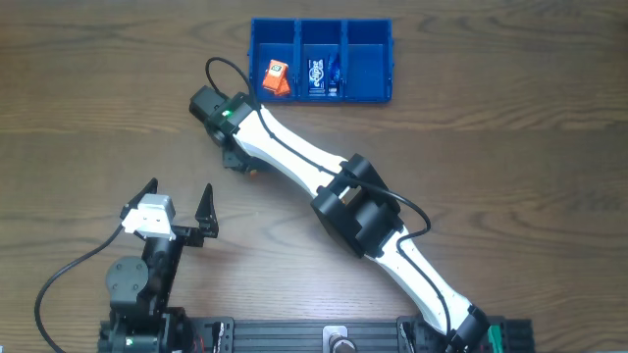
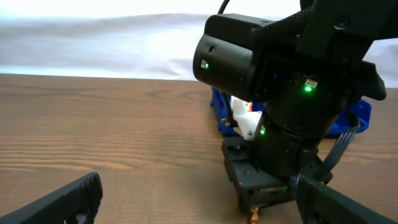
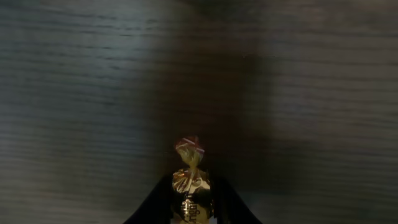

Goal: Sort Candies Into Trays

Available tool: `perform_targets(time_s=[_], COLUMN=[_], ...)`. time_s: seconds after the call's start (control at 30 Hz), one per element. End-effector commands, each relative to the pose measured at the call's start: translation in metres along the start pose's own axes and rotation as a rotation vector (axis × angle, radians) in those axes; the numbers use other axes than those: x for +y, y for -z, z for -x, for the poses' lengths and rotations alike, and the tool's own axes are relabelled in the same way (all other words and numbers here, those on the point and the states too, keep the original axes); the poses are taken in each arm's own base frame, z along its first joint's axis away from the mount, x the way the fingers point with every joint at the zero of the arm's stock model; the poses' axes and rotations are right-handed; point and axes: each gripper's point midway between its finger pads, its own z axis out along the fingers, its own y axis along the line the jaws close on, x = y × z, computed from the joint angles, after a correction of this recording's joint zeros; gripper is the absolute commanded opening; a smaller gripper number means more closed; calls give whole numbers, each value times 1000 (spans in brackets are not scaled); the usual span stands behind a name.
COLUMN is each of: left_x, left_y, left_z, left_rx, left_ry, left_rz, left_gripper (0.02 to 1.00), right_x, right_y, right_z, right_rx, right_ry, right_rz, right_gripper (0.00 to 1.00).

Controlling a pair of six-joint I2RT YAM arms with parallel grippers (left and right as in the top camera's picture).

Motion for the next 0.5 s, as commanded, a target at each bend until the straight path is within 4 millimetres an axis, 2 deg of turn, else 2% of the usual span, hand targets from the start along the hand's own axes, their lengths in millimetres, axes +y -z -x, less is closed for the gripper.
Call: perform_targets(time_s=[0.03, 0.07, 0.17, 0.2, 0.3, 0.4, 0.5], left_x=[0, 0, 0, 0, 0, 0, 0], left_y=[-1, -1, -1, -1, -1, -1, -1], left_z=[-16, -16, -16, -16, -16, -16, -16], left_rx=[48, 48, 48, 48, 48, 47, 48], left_ry=[3, 3, 3, 3, 3, 3, 3], left_rz=[-10, -10, -10, -10, -10, -10, -10], left_gripper=[996, 998, 998, 998, 998, 996, 998], right_x=[-19, -23, -51, -65, -104, -147, -193], right_y=[70, 81, 134, 151, 185, 203, 201], right_z=[34, 38, 61, 70, 91, 117, 147], right_rx=[-145, -164, -264, -298, -370, -425, -459], right_ry=[40, 39, 32, 23, -10, -64, -121], right_rz=[17, 23, 27, 22, 7, -8, -38], right_gripper=[141, 137, 134, 134, 134, 137, 141])
